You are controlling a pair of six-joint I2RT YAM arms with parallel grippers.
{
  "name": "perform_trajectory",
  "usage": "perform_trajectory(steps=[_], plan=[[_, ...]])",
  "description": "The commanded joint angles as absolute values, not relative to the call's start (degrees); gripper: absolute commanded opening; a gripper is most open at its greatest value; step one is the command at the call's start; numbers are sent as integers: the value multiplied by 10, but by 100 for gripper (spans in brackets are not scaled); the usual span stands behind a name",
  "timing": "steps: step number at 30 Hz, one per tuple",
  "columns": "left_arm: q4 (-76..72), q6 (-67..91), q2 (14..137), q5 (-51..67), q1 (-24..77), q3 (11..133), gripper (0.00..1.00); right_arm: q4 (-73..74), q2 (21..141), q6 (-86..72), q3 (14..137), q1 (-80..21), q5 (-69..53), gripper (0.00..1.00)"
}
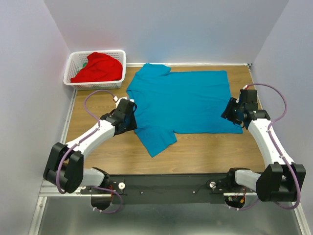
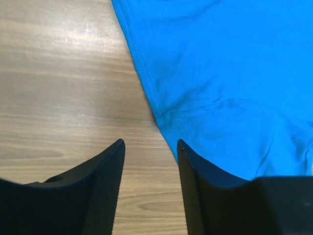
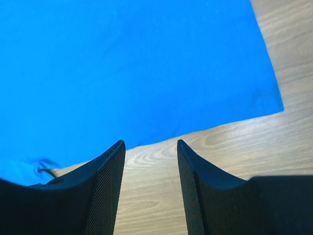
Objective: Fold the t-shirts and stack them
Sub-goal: Flatten the tshirt out, then fold the tshirt
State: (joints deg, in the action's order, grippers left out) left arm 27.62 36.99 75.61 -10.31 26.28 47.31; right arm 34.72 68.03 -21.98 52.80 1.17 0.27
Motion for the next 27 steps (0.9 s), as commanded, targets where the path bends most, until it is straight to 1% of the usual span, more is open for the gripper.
perform_trajectory(steps=[1, 11, 14, 19, 20, 21, 27], plan=[[214, 423, 753, -98, 265, 468, 53, 361, 667, -217, 505, 11, -27, 54], [208, 419, 860, -113, 265, 509, 52, 362, 670, -214, 503, 11, -28, 54], [220, 417, 883, -117, 265, 518, 49, 362, 671, -215, 502, 11, -30, 54], [236, 411, 898, -124, 265, 525, 47, 362, 672, -215, 503, 12, -29, 54], [240, 410, 902, -124, 265, 526, 43, 362, 672, -216, 503, 11, -29, 54], [244, 410, 906, -122, 265, 526, 42, 362, 673, -216, 504, 11, -30, 54], [269, 412, 898, -120, 271, 531, 41, 362, 676, -218, 514, 11, -44, 54]])
